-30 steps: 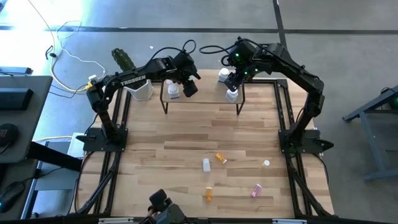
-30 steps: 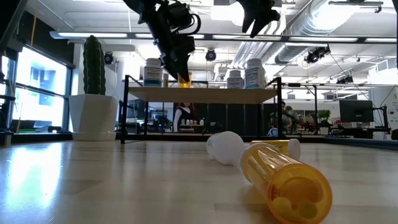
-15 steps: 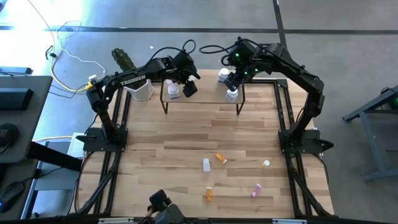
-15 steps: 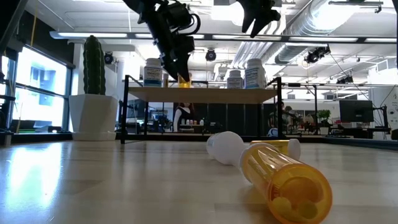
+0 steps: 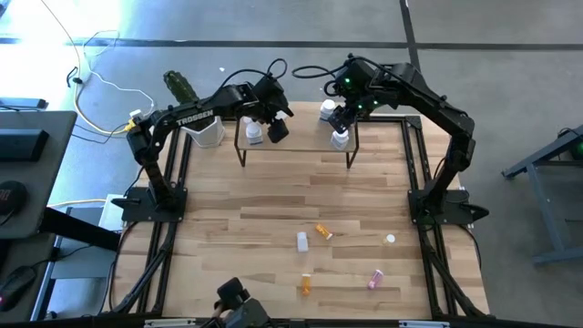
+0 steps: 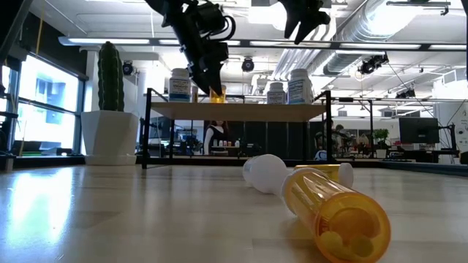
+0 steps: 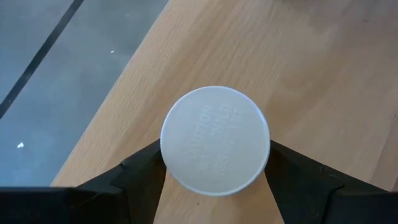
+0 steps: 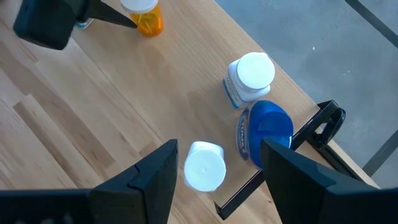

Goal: Pick and place medicine bottles onto shelf by color
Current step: Put the big orange pill bottle on the shelf, then put the white pill bottle on the shelf

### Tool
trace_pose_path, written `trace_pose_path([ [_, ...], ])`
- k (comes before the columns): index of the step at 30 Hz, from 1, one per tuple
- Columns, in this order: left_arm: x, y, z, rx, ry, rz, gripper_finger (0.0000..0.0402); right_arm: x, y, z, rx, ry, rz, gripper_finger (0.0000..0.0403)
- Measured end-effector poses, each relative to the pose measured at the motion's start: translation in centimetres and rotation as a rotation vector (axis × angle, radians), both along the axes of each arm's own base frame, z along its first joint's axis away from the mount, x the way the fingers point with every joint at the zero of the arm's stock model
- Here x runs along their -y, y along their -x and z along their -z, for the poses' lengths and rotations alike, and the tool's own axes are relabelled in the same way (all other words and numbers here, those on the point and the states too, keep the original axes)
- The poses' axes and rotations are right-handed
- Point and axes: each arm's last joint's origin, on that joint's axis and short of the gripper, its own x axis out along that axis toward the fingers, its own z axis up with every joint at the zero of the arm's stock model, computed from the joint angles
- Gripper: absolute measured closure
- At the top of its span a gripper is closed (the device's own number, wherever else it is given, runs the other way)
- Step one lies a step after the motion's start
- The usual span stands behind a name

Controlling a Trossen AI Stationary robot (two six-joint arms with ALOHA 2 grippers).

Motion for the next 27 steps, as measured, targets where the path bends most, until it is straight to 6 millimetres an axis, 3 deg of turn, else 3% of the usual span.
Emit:
trace_pose_path([
  [17,1.1,1.2,-4.9,-0.059,0.025,0.023,0.0154,0.0,0.0,0.0,0.003,-0.003,0.008,0.0187],
  [27,4.5,2.0,-7.3,-0.020,0.035,0.048,0.0154,-0.1,-0.1,0.0,0.017,-0.033,-0.011,0.0187],
])
